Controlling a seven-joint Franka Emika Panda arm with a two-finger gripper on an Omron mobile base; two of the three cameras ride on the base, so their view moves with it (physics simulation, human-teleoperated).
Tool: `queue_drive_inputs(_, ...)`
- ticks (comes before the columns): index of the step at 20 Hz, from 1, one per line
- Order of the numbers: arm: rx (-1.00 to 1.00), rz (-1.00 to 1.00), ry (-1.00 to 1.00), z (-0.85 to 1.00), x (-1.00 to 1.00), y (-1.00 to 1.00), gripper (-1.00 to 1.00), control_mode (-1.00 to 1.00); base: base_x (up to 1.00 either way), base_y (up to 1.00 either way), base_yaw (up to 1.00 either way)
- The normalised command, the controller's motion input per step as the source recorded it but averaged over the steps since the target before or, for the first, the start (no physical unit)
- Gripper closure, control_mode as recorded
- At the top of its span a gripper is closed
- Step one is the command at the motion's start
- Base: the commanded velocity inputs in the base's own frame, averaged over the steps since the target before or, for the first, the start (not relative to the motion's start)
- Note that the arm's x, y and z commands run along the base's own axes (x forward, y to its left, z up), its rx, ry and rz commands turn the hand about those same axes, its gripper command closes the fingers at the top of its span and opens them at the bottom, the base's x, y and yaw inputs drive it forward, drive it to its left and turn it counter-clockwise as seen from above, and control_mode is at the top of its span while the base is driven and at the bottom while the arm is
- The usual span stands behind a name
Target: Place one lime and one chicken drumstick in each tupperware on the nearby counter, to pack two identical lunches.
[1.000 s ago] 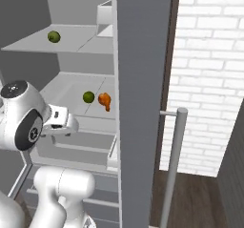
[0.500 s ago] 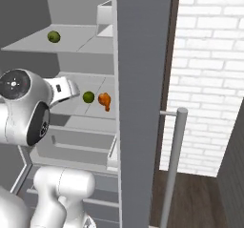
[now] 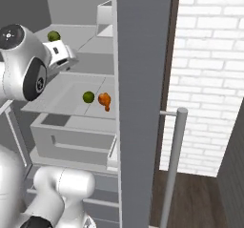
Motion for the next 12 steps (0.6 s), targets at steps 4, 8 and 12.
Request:
queue_drive_inputs(4,0.05,0.0,-0.07,0.46,0.57,0.29,-1.0,-1.0,0.0,0.0,0.0)
queue_drive_inputs(8,0.04,0.0,-0.02,0.09,0.81,0.17,-1.0,-1.0,0.0,0.0,0.0)
queue_drive_inputs(12,0.16,-0.06,-0.07,0.02,0.54,0.73,-1.0,-1.0,0.0,0.0,0.0)
